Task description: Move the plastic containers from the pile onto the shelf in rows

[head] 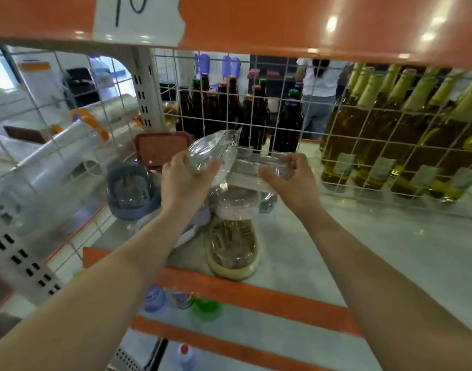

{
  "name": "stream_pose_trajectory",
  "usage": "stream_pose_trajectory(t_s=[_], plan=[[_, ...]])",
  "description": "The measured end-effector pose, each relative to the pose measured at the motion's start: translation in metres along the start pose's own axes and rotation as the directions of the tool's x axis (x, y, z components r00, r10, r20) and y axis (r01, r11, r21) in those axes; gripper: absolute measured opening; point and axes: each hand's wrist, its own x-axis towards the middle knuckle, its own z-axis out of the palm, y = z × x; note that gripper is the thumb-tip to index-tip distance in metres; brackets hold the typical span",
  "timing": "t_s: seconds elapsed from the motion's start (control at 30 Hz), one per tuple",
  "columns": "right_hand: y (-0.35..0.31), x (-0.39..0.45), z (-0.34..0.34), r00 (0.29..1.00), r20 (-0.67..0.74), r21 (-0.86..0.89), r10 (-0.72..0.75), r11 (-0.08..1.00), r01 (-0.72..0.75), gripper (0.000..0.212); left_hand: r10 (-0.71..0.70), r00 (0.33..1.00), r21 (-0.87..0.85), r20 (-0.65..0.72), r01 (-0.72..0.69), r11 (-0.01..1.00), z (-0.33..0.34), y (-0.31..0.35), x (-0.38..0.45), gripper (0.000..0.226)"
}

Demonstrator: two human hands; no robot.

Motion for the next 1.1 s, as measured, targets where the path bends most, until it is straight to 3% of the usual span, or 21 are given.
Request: stream_pose_trajectory(t_s=[0.3, 0.6, 0.97, 1.1], plan=[[0.018, -0.047, -0.094, 0.988, -0.145, -0.038, 0.045, 0.998, -0.051, 0.058, 0.142, 0.984, -0.019, 0.11, -0.141, 0.99, 0.047, 0.056, -0.053, 0.077], [0.065, -0.13, -0.264, 0.945, -0.309, -0.142, 0.109, 0.977, -0.159, 0.059, 0.225, 0.93, -0.156, 0.29, -0.185, 0.97, 0.147, 0.129, -0.179, 0.069], [0.106, -0.254, -0.469, 0.863, -0.496, -0.293, 0.093, 0.918, -0.267, 0.052, 0.347, 0.821, -0.276, 0.454, -0.24, 0.931, 0.242, 0.23, -0.363, 0.075], [0.115, -0.297, -0.526, 0.8, -0.582, -0.276, 0.146, 0.89, -0.363, 0.051, 0.41, 0.756, -0.355, 0.511, -0.248, 0.901, 0.277, 0.258, -0.414, 0.084]])
